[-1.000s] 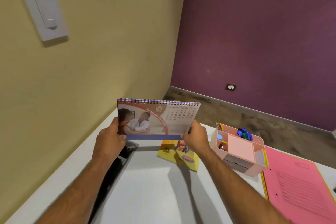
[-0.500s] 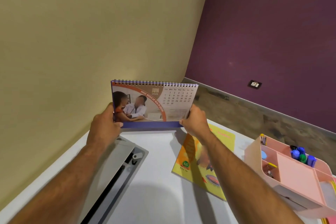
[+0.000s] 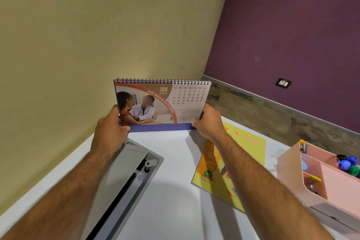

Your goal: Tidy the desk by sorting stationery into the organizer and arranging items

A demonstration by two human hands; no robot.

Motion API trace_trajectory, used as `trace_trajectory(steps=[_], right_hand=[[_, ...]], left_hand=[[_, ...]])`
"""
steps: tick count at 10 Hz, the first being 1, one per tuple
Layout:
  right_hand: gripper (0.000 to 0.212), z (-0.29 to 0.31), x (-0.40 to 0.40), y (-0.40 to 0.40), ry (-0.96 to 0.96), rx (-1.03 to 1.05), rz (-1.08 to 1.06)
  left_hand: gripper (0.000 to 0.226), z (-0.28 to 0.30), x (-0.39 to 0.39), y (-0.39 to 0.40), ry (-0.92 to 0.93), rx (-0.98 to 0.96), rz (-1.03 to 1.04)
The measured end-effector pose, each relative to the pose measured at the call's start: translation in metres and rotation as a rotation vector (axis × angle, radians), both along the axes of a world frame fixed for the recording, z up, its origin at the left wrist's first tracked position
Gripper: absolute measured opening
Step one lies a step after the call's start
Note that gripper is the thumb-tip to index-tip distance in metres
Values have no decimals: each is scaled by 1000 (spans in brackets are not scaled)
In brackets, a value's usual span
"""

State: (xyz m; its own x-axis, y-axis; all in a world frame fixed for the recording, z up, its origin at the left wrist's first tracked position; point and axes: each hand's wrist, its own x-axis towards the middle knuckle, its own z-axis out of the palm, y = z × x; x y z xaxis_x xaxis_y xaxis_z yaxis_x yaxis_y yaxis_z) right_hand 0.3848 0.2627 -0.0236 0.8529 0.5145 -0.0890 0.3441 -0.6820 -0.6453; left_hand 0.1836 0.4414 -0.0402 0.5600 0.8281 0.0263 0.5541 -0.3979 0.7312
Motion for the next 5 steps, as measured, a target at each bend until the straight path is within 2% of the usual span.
trace_trajectory(steps=[2,4,5], right_hand=[[49,-3,-7,-11,66,15,-48],[54,5,-25,-40,116,67,-110],[50,11,-36,-56,108,111,-129]], left_hand=[[38,4,-10,-3,24,23,-20],[57,17,-32,-10,79,94,-26],[57,26,-39,-23,121,132,1]])
